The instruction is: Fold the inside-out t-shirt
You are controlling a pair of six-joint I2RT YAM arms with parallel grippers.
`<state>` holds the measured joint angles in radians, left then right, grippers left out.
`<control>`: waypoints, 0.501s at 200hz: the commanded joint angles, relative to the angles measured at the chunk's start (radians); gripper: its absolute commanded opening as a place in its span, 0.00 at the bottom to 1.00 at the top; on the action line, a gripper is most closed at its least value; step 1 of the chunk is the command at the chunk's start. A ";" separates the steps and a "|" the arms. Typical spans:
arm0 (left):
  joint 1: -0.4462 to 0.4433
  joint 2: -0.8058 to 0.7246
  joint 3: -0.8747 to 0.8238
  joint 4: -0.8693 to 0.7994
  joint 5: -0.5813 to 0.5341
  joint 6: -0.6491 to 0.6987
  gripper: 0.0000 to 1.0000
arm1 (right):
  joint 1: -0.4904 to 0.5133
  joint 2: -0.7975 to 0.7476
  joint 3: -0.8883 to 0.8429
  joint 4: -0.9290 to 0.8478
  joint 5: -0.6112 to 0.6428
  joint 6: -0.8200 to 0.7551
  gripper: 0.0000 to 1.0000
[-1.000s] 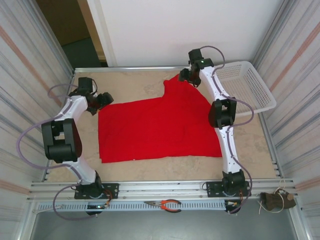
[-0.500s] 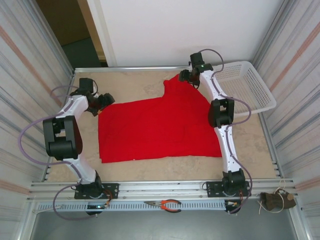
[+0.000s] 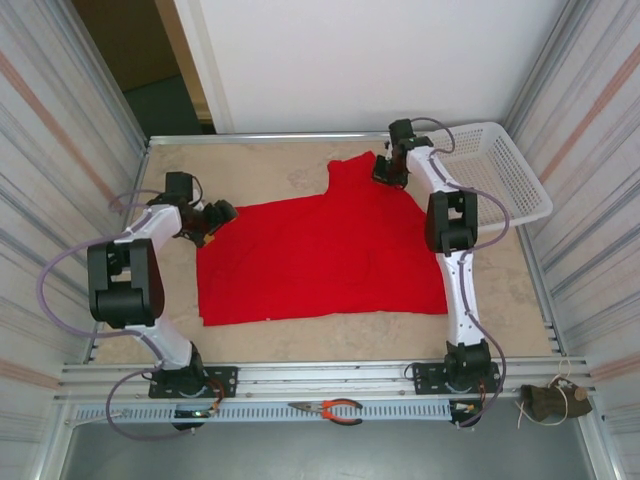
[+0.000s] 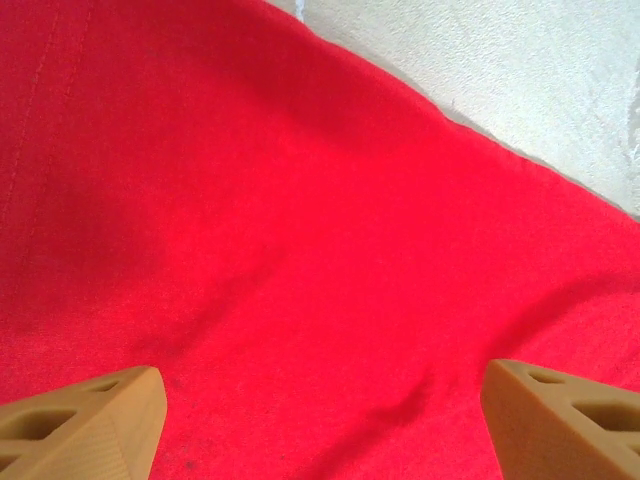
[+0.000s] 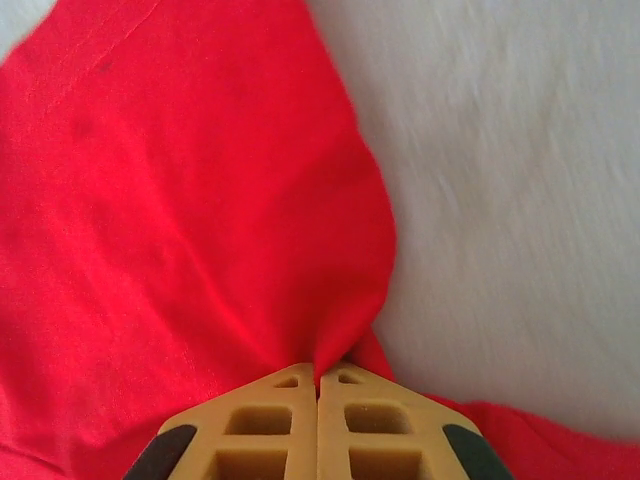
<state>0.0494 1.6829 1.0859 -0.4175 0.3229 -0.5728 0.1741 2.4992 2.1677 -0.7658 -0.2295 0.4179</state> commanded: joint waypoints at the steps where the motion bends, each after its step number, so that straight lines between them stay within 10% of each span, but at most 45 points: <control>1: -0.001 -0.046 0.004 0.000 0.018 -0.001 0.83 | 0.002 -0.142 -0.182 0.046 0.004 0.022 0.01; 23: 0.002 -0.048 0.016 -0.010 0.017 0.010 0.83 | 0.002 -0.260 -0.369 0.126 0.007 0.043 0.06; 49: 0.015 -0.033 0.055 -0.027 0.011 0.028 0.83 | -0.007 -0.321 -0.377 0.157 0.030 0.046 0.45; 100: 0.068 0.034 0.172 -0.078 -0.010 0.070 0.83 | -0.021 -0.162 -0.027 0.015 0.159 -0.005 0.49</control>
<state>0.0910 1.6833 1.1927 -0.4522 0.3214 -0.5453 0.1623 2.2631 2.0010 -0.6872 -0.1638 0.4419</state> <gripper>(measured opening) 0.830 0.480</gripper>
